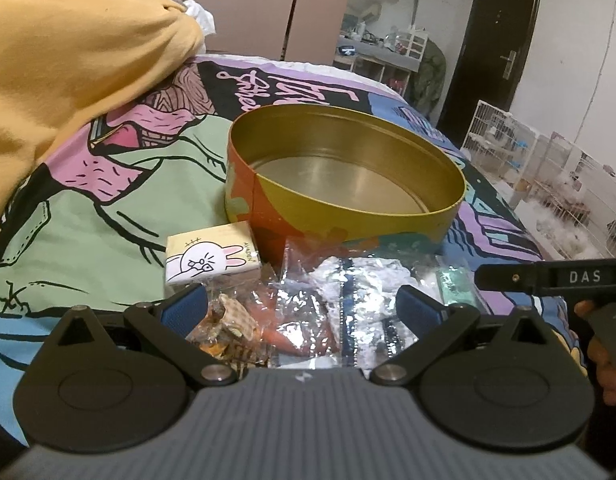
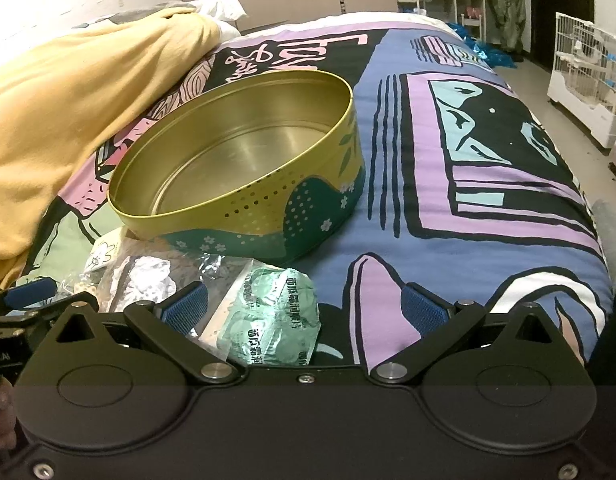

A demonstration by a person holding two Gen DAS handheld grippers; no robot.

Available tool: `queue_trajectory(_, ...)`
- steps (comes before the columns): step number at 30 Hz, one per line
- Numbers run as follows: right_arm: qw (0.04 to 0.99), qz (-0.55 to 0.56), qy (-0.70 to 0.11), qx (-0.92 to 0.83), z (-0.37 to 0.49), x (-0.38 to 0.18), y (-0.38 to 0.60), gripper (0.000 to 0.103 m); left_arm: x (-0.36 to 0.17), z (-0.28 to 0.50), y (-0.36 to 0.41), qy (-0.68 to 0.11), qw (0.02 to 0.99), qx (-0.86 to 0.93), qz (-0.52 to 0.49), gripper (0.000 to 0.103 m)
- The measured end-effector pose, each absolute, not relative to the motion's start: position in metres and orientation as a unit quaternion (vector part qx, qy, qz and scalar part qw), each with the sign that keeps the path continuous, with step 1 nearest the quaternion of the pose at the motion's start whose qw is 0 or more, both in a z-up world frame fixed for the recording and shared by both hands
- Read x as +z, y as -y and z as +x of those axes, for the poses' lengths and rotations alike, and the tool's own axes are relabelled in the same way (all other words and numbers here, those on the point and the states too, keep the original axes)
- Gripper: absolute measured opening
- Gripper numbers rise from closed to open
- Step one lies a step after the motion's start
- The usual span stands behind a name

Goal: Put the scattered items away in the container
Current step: 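Move the left gripper toward the clear bag with blue straps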

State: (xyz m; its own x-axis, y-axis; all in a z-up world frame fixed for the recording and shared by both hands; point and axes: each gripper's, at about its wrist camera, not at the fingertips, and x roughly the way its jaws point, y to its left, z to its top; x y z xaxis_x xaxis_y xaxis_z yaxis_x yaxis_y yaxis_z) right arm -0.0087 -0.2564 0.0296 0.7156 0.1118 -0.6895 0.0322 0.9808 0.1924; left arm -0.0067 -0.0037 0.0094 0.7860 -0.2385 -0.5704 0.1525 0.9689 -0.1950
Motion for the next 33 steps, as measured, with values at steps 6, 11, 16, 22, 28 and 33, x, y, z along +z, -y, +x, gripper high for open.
queue_trajectory(6, 0.923, 0.098, -0.372, 0.018, -0.010, 0.031, 0.258, 0.103, 0.011, -0.009, 0.003, -0.306, 0.942, -0.112, -0.075, 0.103)
queue_trajectory(11, 0.924, 0.099, -0.370, 0.017, -0.011, 0.031, 0.258, 0.103, 0.012, -0.010, 0.007, -0.303, 0.943, -0.120, -0.068, 0.103)
queue_trajectory(16, 0.924, 0.100, -0.369, 0.015, -0.011, 0.032, 0.259, 0.103, 0.014, -0.013, 0.009, -0.296, 0.942, -0.143, -0.072, 0.103)
queue_trajectory(22, 0.924, 0.100, -0.368, 0.013, -0.011, 0.032, 0.259, 0.103, 0.014, -0.017, 0.017, -0.291, 0.942, -0.158, -0.048, 0.103)
queue_trajectory(28, 0.925, 0.098, -0.367, 0.011, -0.012, 0.032, 0.259, 0.103, 0.014, -0.021, 0.023, -0.290, 0.942, -0.167, -0.034, 0.103)
queue_trajectory(33, 0.926, 0.100, -0.364, 0.009, -0.012, 0.033, 0.260, 0.103, 0.014, -0.021, 0.021, -0.291, 0.941, -0.166, -0.039, 0.103)
